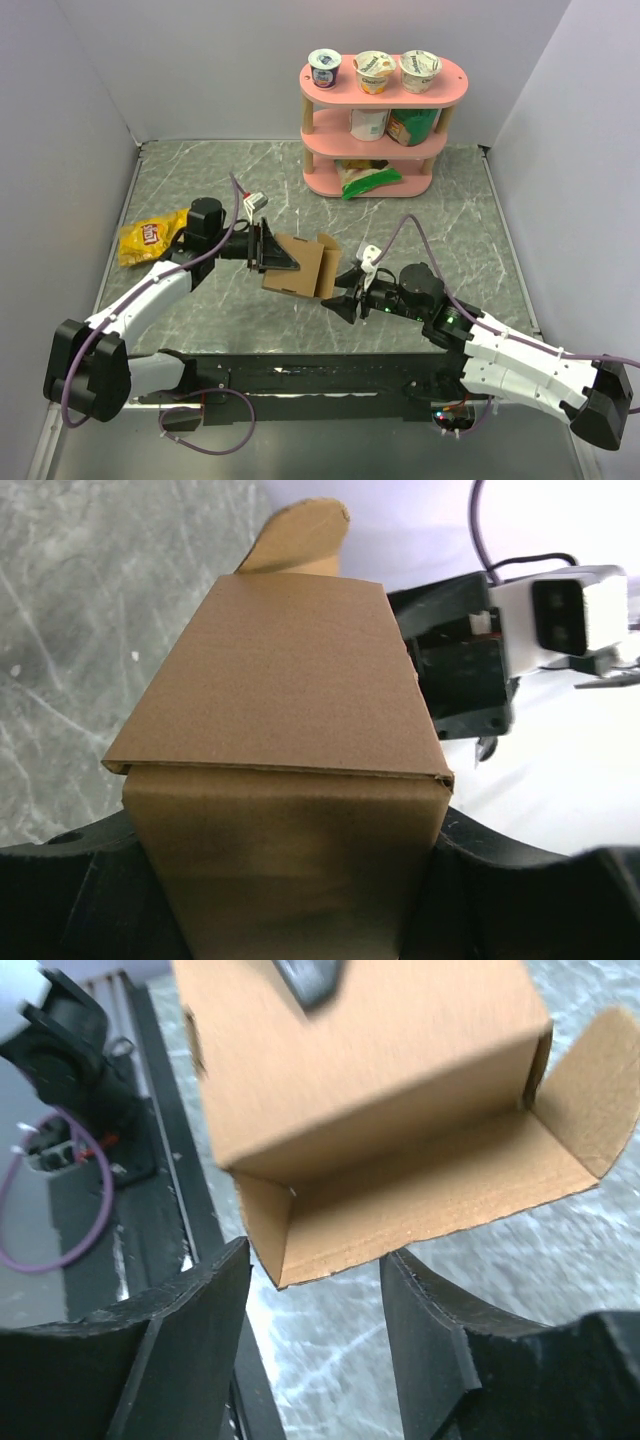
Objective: Fold the paper box
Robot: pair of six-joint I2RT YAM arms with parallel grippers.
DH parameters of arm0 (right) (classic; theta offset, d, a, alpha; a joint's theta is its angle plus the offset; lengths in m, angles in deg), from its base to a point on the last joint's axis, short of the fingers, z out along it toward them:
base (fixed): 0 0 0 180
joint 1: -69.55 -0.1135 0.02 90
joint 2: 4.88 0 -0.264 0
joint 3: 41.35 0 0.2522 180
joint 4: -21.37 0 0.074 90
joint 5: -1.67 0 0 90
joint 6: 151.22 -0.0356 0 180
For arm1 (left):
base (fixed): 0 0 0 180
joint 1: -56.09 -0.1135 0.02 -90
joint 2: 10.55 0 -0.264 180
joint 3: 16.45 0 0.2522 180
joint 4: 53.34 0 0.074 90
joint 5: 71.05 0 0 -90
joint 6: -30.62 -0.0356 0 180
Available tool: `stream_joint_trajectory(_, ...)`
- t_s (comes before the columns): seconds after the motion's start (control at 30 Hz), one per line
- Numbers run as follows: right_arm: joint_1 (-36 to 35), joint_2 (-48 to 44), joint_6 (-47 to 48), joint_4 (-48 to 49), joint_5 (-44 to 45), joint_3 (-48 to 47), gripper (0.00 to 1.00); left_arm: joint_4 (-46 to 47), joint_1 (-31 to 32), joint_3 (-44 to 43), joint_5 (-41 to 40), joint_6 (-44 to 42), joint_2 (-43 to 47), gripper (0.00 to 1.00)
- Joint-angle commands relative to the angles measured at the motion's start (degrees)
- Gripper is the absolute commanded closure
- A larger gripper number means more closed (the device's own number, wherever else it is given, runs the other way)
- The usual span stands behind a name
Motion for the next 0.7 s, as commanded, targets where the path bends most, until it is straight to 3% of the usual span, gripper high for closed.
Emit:
stream_joint_trajectory(0.0,-0.54,0.42,-2.96,6.98,-3.63,-2.69,0.4,-2.19,1.02,-1.1,-4.65,-3.84,1.82,0.57)
stream_joint_trajectory(0.27,-1.24,2.01,-3.22,6.12,-2.5,-3.66,0.37,2.64,1.46,-0.48,-2.55,-2.87,1.82,0.57)
stream_joint_trajectory(0.3,-1.24,1.83,-3.92,4.89,-1.09,-4.01,0.34,6.91,1.28,0.13,-0.28,-0.6,1.91,0.57)
stream_joint_trajectory(0.33,-1.24,1.66,-4.1,3.14,0.57,-4.45,0.23,8.96,0.85,1.7,0.96,0.55,1.91,0.57)
stream_joint_trajectory(0.43,-0.71,-2.03,-1.48,-2.14,6.73,-3.93,0.07,12.23,-0.82,3.39,4.82,2.15,2.0,0.57)
stream_joint_trajectory(0.67,2.27,-12.14,3.19,-11.29,6.93,-4.62,0.0,4.05,-1.01,0.31,8.17,-6.9,2.61,0.57)
